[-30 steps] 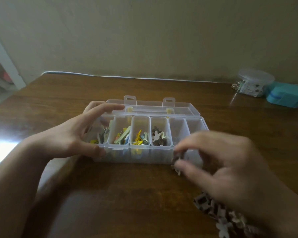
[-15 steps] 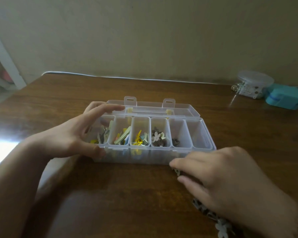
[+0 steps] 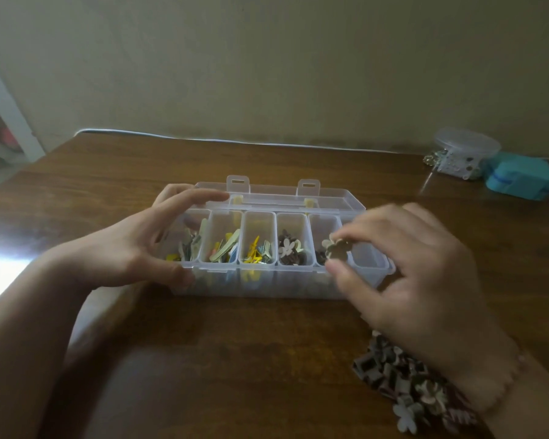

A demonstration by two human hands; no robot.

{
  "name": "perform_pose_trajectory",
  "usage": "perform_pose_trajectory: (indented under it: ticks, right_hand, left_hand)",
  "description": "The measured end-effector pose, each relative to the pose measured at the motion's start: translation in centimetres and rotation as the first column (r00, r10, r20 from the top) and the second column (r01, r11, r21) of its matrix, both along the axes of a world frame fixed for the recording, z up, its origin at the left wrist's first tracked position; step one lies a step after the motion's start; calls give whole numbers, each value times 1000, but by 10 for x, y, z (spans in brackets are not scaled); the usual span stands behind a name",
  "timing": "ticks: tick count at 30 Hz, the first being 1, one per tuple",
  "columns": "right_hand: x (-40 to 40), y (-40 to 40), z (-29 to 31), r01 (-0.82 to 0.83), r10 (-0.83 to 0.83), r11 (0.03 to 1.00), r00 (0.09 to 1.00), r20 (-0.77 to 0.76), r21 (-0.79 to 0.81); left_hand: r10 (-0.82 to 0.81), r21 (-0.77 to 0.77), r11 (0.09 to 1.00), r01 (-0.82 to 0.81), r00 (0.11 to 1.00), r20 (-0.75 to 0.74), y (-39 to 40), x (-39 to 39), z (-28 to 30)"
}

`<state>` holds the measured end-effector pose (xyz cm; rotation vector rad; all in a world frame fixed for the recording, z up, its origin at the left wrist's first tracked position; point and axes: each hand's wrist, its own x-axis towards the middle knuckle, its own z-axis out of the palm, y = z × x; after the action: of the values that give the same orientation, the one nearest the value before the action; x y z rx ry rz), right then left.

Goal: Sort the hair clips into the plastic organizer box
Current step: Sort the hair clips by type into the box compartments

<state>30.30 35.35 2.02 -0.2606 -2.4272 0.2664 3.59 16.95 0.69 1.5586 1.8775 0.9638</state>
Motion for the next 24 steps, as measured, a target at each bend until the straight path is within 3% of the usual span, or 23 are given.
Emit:
perform_pose_trajectory:
  ticks: [2,5,10,13,18,21,24]
  right_hand:
    - [-6,6,-5,96,-97,995,993,74,7]
    - [-3,11,-7,41,-38,999,981,190,-16]
    - [26,11,26,12,-3,998,990,142,-66]
    - [29,0,32,77,-94,995,874,477,56]
    - [21,-13,18,72,-203,971,751,629,228]
    - [17,-17,12,-20,-140,971,760,635,238]
    - [15,-14,12,-56,-9,992,867,497,115]
  left_hand:
    - [1,-3,1000,-1,1000,-7,0,0,0]
    - [6,-7,1000,-6,1000,-8,-1,1,0]
    - [5,-9,1000,-5,1000,-16,-1,0,0]
    - [6,-8,1000,-6,1000,-19,0,0,0]
    - [-1,7,1000,1,1000,8,0,0,0]
    - [-2,3,1000,2,1000,-1,0,1,0]
    - [-7,7,1000,7,1000,3,0,0,0]
